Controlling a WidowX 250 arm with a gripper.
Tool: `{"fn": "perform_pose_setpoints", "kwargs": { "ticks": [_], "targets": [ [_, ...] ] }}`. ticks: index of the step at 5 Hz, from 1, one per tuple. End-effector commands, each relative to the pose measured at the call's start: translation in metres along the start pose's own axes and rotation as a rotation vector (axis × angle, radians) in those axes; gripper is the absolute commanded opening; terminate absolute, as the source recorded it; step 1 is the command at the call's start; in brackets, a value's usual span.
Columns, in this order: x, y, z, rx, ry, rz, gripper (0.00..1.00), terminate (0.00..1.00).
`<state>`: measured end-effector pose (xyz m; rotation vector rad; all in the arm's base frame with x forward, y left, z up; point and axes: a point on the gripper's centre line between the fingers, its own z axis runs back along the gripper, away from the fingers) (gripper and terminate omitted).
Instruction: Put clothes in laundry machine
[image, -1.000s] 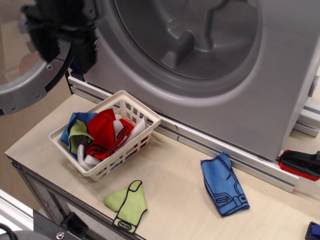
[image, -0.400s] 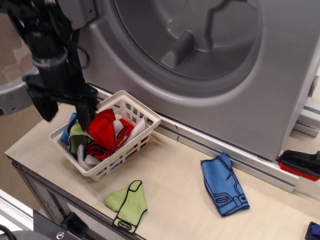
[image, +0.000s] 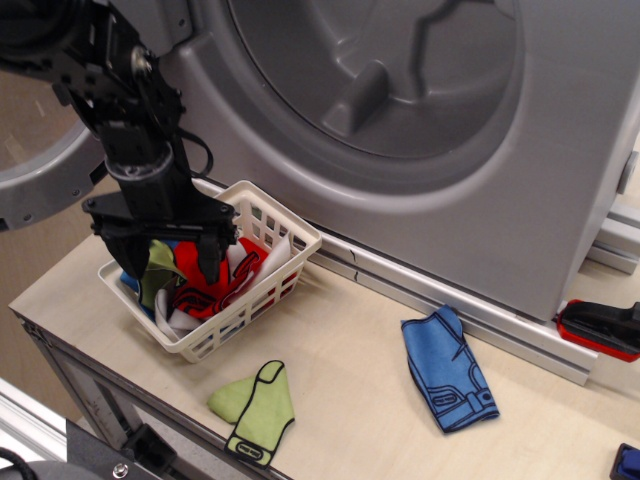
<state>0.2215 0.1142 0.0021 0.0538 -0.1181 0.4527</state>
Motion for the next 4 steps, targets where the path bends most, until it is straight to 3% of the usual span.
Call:
{"fn": "perform_pose_setpoints", "kwargs": {
  "ticks": [1, 4],
  "targets": [
    [0.007, -0.004, -0.019, -0.001, 0.008, 0.045, 1.0, 0.0],
    [0.014, -0.016, -0.05, 0.018, -0.016, 0.108, 1.0, 0.0]
  ]
}}
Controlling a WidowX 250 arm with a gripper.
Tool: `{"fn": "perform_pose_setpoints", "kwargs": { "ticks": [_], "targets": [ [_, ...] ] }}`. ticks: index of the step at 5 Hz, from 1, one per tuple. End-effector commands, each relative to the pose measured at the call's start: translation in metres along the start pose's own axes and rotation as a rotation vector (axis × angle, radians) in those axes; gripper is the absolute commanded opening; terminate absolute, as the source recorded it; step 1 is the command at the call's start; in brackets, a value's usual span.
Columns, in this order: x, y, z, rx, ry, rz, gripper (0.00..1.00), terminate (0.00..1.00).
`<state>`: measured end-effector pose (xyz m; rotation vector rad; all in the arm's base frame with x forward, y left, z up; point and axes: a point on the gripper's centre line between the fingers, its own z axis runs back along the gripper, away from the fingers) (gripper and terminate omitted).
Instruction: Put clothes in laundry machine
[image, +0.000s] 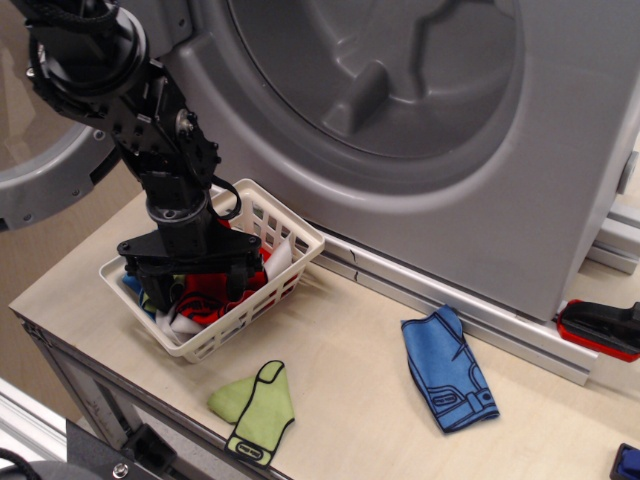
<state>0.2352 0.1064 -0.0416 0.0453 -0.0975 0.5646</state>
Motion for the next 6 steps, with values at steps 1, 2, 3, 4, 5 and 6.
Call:
{"fn": "perform_pose_setpoints", "kwargs": {
  "ticks": [1, 2, 3, 4, 5, 6],
  "targets": [
    [0.014, 0.001, -0.013, 0.027, -0.066, -0.015, 1.0, 0.0],
    [0.018, 0.003, -0.012, 0.053, -0.081, -0.028, 0.0, 0.0],
    [0.019, 0.004, 0.01, 0.053, -0.088, -0.063, 0.0, 0.0],
    [0.023, 0.004, 0.04, 0.044, -0.153, -0.161, 0.0, 0.0],
    [0.031, 0.0, 0.085, 0.001, -0.224, -0.208, 0.0, 0.0],
    [0.03, -0.008, 0.131, -0.065, -0.274, -0.246, 0.0, 0.0]
  ]
}}
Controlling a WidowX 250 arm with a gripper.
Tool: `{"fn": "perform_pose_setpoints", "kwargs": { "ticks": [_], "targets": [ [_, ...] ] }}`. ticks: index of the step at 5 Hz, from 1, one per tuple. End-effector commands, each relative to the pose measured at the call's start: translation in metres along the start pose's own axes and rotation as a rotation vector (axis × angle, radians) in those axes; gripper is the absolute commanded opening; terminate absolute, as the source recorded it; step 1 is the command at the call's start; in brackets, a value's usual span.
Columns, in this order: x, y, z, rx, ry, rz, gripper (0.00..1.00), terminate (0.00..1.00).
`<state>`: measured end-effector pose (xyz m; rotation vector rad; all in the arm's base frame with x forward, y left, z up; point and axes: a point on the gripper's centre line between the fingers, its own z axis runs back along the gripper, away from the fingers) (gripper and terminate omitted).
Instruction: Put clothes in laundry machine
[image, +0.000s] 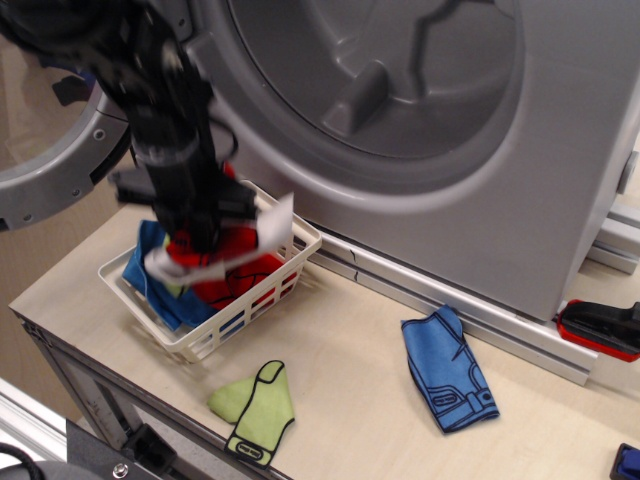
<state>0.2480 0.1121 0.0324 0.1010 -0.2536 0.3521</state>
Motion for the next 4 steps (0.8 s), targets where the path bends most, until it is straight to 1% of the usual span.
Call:
{"fn": "perform_pose_setpoints", "kwargs": {
  "ticks": [1, 2, 3, 4],
  "targets": [
    [0.022, -0.009, 0.084, -0.102, -0.173, -0.095, 0.0, 0.0],
    [0.036, -0.021, 0.101, -0.163, -0.265, -0.15, 0.0, 0.0],
    [0.047, -0.042, 0.1, -0.188, -0.351, -0.196, 0.0, 0.0],
    [0.058, -0.063, 0.102, -0.227, -0.427, -0.232, 0.0, 0.0]
  ]
}}
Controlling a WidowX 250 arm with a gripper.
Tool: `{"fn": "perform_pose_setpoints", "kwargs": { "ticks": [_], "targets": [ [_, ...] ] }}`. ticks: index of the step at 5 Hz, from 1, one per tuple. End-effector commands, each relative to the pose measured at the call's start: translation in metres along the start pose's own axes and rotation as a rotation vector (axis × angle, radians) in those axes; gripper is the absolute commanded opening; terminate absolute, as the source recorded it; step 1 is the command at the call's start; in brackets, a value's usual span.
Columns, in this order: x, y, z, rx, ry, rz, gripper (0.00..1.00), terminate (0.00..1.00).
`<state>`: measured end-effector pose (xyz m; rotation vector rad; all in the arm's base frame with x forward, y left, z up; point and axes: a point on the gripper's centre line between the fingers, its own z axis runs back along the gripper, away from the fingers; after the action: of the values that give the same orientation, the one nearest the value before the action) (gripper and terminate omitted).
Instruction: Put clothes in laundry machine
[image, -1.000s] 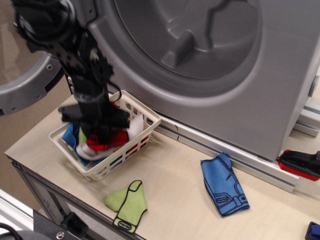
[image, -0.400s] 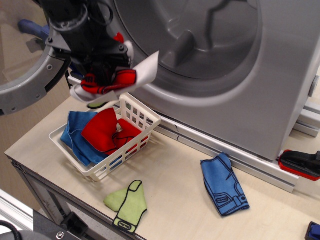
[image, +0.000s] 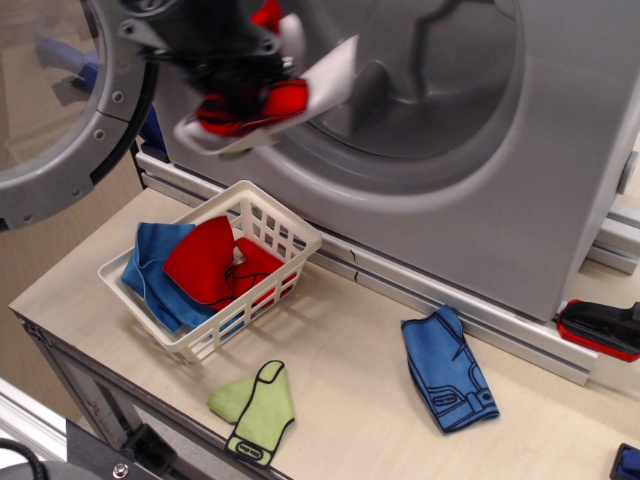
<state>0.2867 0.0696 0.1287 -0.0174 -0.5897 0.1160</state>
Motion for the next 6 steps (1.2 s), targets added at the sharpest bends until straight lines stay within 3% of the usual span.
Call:
{"fn": "perform_pose_setpoints", "kwargs": {
  "ticks": [1, 4, 5, 6],
  "targets": [
    [0.04, -0.03, -0.006, -0.035, -0.098, -0.025, 0.0, 0.0],
    [0.092, -0.047, -0.051, 0.015, -0.114, 0.049, 0.0, 0.0],
    [0.088, -0.041, -0.063, 0.073, -0.133, 0.033, 1.0, 0.0],
    [0.085, -0.036, -0.065, 0.083, -0.153, 0.047, 1.0, 0.0]
  ]
}}
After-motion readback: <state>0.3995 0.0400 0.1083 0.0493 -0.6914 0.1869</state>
